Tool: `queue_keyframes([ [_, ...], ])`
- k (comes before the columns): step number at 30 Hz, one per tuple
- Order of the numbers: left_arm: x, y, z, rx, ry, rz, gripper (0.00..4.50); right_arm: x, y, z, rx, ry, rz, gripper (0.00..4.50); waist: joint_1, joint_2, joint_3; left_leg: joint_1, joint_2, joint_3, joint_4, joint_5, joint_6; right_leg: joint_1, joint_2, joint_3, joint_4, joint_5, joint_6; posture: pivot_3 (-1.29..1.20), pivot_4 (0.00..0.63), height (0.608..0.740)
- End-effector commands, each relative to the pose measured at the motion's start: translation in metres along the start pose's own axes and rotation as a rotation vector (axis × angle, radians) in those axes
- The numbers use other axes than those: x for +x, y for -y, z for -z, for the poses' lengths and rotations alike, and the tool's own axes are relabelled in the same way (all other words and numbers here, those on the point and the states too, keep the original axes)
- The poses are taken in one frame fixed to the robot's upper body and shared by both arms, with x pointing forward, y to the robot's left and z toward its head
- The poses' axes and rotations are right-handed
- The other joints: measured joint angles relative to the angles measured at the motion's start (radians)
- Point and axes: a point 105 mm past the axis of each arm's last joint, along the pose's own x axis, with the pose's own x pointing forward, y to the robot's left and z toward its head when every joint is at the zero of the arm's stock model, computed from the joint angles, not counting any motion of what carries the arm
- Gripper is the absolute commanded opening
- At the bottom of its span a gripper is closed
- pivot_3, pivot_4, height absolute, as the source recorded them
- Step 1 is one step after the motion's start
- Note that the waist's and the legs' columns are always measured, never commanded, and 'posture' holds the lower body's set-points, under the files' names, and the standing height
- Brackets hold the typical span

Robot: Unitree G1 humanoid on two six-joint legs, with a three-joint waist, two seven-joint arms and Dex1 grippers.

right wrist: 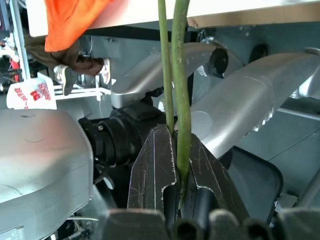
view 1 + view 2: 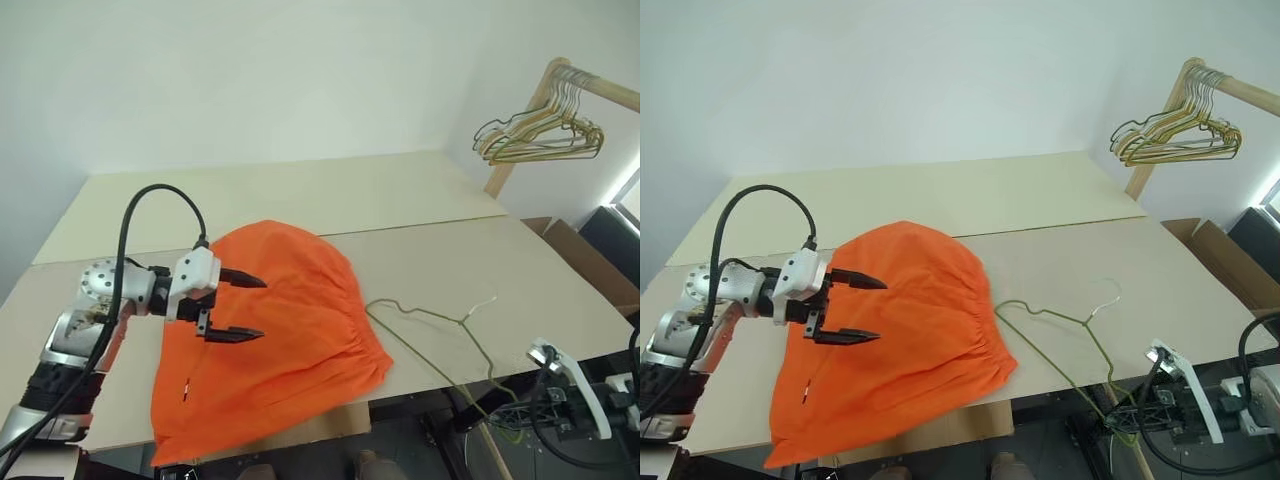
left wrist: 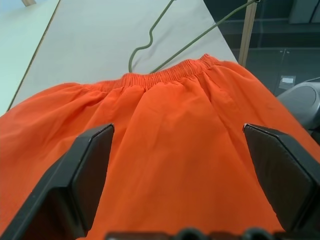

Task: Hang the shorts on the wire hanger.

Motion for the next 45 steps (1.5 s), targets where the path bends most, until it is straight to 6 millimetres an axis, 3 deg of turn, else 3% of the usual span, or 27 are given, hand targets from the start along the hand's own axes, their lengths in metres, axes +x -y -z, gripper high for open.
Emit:
queue_keyframes([
  [1,0.002,0.001,-0.007,0.019,0.021,-0.008,4.48,-0.003,-0.007,-0.013,-0.053,0.033,-0.034,0.00,-0.002,0.000,0.000,0.000,0.000,0.000,0.000,0.000,0.000,0.000,0.000,0.000,0.001,0.000,0.000,-0.06,0.000,0.740],
  [7,0.002,0.002,-0.006,0.023,0.019,-0.022,4.48,0.005,-0.017,-0.013,-0.084,-0.025,-0.086,0.00,-0.003,0.001,0.000,0.001,0.000,0.000,0.000,0.000,0.000,0.000,0.000,0.001,0.002,0.000,0.000,-0.05,0.000,0.740],
  [12,0.000,0.003,-0.004,0.024,0.004,-0.034,4.48,0.016,-0.014,-0.015,-0.076,-0.032,-0.094,0.00,-0.003,0.001,0.000,0.001,0.000,0.000,0.001,0.000,0.000,0.000,0.000,0.001,0.002,0.000,0.000,-0.04,0.000,0.740],
  [20,0.000,0.004,-0.001,0.030,-0.017,-0.050,4.48,0.016,-0.024,-0.019,-0.086,-0.064,-0.155,0.00,0.006,0.001,0.000,0.002,0.000,0.001,0.001,0.000,0.000,0.000,0.000,0.001,0.003,0.000,0.000,-0.03,0.000,0.740],
  [26,0.001,0.002,-0.004,0.045,-0.008,-0.055,4.48,0.015,-0.042,-0.023,-0.241,-0.104,-0.244,0.00,0.008,0.001,0.000,0.002,0.000,0.001,0.001,0.000,0.000,0.000,0.000,0.001,0.003,0.000,0.000,-0.03,0.000,0.740],
  [33,0.001,0.002,0.000,0.053,-0.030,-0.053,4.48,0.024,-0.021,-0.003,-0.294,-0.261,-0.106,0.00,0.009,0.001,0.000,0.001,0.000,0.001,0.001,0.000,0.000,-0.001,0.000,0.001,0.004,0.000,0.000,-0.03,0.000,0.740],
  [40,0.005,0.003,0.004,0.057,-0.042,-0.050,4.48,0.019,-0.009,-0.035,-0.181,-0.072,-0.047,0.00,0.006,0.002,0.000,0.002,0.000,0.002,0.004,-0.001,0.001,0.000,0.000,0.002,0.005,0.000,0.000,-0.04,0.000,0.740],
  [45,0.008,0.003,0.005,0.062,-0.039,-0.046,4.48,0.016,-0.009,-0.036,-0.159,-0.067,-0.057,0.00,0.010,0.002,0.000,0.001,0.000,0.002,0.005,-0.001,0.002,0.000,0.000,0.001,0.005,0.000,0.000,-0.04,0.000,0.740],
])
